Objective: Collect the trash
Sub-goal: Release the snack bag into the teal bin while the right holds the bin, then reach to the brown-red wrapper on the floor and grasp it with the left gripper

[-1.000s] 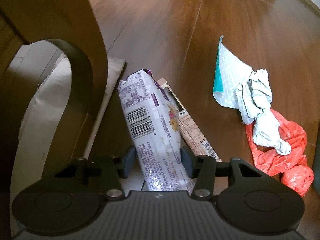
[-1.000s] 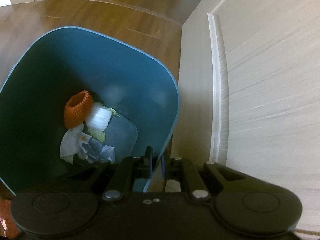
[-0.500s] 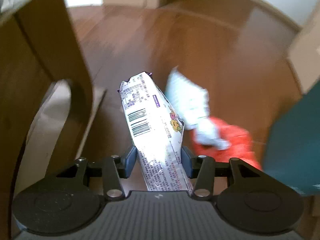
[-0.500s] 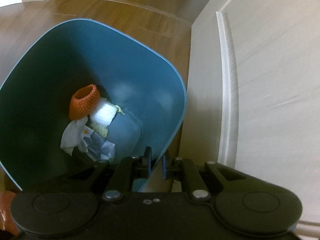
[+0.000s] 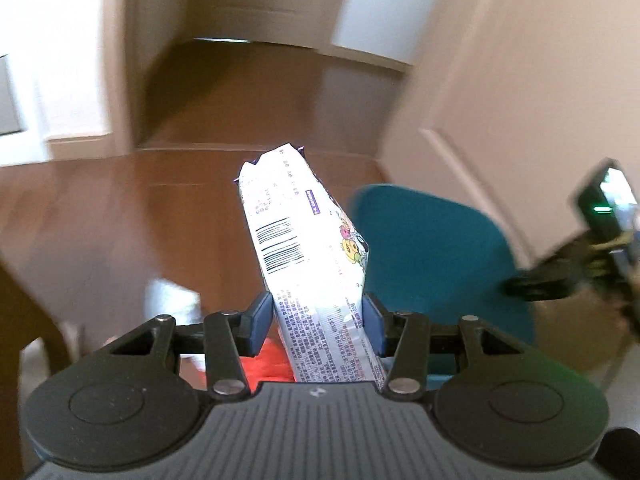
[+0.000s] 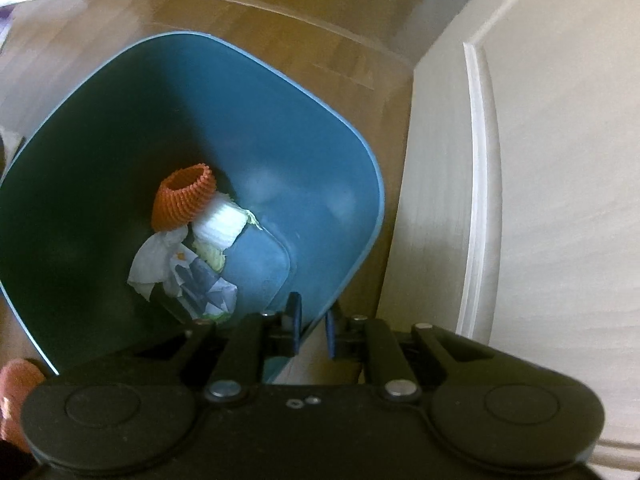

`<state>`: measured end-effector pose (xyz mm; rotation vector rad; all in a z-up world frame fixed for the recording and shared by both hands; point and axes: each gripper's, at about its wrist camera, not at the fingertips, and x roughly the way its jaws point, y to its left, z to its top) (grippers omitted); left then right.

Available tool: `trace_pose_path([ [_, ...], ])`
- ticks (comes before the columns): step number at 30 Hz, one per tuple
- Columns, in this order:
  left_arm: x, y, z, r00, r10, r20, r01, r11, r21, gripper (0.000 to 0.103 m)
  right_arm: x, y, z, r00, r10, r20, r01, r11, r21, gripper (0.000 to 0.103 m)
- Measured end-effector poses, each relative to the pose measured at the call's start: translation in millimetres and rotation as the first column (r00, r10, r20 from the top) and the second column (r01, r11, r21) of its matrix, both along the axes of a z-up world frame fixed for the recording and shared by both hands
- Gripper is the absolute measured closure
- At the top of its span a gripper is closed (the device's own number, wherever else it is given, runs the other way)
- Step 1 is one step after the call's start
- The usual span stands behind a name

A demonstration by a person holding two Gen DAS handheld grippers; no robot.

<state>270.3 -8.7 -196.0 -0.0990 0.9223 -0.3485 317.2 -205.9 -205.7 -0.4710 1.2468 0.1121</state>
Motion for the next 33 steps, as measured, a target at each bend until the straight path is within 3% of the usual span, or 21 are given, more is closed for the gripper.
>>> trace_pose_path([
  [6, 12, -76, -8, 0.978, -0.186, -0.091, 0.184, 0.982, -0.033, 0.055, -11, 13, 6, 0.996, 0.087, 0.024, -0.086, 0.996, -0.03, 0.091],
  [10, 25, -102, -34, 0.971, -0.186, -0.153, 0.187, 0.982, -0.008, 0.056, -21, 24, 9, 0.989, 0.146, 0.037, -0.144, 0.988, -0.054, 0.091],
  [16, 44, -107, -65, 0.973, -0.137, -0.188, 0.141, 0.99, 0.007, 0.055, -30, 33, 9, 0.976, 0.21, 0.059, -0.204, 0.974, -0.096, 0.091],
  [26, 55, -121, -89, 0.967, -0.138, -0.214, 0.156, 0.985, 0.068, 0.054, -29, 22, 9, 0.981, 0.189, 0.052, -0.183, 0.978, -0.101, 0.091],
  [28, 47, -116, -83, 0.966, -0.156, -0.207, 0.171, 0.984, 0.056, 0.05, -24, 23, 8, 0.983, 0.179, 0.047, -0.174, 0.979, -0.102, 0.091],
  [30, 41, -111, -79, 0.966, -0.171, -0.192, 0.182, 0.982, 0.041, 0.028, -20, 21, 6, 0.985, 0.166, 0.046, -0.161, 0.982, -0.102, 0.091],
  [33, 30, -103, -70, 0.969, -0.193, -0.152, 0.202, 0.979, 0.041, 0.027, -14, 20, 4, 0.988, 0.15, 0.044, -0.145, 0.985, -0.098, 0.091],
])
